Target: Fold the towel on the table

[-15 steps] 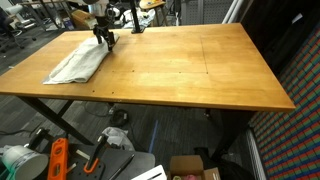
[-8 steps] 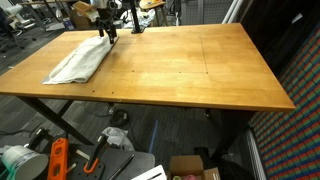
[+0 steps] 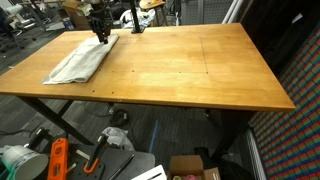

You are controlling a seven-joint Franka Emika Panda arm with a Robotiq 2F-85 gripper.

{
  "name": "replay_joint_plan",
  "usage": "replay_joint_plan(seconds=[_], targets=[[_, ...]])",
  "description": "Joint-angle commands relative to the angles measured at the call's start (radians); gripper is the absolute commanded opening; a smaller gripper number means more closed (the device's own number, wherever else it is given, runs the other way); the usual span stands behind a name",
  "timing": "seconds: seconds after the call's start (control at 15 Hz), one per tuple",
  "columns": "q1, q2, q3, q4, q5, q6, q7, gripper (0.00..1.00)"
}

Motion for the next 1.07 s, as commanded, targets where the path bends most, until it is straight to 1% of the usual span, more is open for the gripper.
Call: replay_joint_plan(seconds=[0.0, 0.13, 0.2, 0.33, 0.47, 0.73, 0.87, 1.0], targets=[[0.025, -0.081, 0.014, -0.136, -0.019, 0.053, -0.045, 0.11], [0.025, -0.099, 0.041, -0.178, 0.016, 0.085, -0.074, 0.08], [0.025, -0.104, 0.055, -0.195, 0.034, 0.11, -0.086, 0.07], [0.024, -0.113, 0.078, -0.222, 0.06, 0.149, -0.103, 0.12], [0.02, -0.11, 0.096, -0.238, 0.09, 0.198, -0.122, 0.12], [0.024, -0.094, 0.098, -0.26, 0.097, 0.287, -0.131, 0.12], [0.024, -0.086, 0.096, -0.262, 0.094, 0.308, -0.129, 0.13], [0.022, -0.076, 0.094, -0.257, 0.093, 0.301, -0.125, 0.12]])
